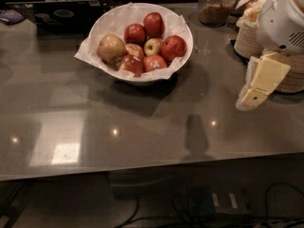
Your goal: Pick apple from white bowl
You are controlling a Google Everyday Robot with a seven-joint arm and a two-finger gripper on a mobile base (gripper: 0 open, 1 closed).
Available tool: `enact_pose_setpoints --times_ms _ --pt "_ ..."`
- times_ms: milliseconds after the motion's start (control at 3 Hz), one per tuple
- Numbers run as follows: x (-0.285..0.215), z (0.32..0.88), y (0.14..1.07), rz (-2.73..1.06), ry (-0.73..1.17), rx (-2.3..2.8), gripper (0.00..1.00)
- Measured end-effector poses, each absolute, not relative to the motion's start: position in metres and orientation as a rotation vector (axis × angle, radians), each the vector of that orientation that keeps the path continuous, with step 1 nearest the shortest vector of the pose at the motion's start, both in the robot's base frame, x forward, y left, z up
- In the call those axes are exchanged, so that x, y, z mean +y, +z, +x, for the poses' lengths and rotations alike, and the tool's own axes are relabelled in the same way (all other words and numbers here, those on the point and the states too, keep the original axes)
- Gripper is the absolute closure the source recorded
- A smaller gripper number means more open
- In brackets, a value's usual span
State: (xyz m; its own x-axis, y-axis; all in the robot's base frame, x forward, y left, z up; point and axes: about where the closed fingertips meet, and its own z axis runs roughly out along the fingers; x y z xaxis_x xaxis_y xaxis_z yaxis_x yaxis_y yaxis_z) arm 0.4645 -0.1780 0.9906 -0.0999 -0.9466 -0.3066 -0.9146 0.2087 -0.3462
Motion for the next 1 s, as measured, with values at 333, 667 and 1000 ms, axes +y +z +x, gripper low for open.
enact_pose_setpoints --times_ms 333,667,1000 --pt "-0.133 0.490 1.001 -1.719 -0.017 1.892 0.00" --pt "-0.091 0.511 1.008 -1.711 0.074 1.779 0.00" --pt "-0.063 0.522 1.014 -1.705 0.136 1.690 0.00"
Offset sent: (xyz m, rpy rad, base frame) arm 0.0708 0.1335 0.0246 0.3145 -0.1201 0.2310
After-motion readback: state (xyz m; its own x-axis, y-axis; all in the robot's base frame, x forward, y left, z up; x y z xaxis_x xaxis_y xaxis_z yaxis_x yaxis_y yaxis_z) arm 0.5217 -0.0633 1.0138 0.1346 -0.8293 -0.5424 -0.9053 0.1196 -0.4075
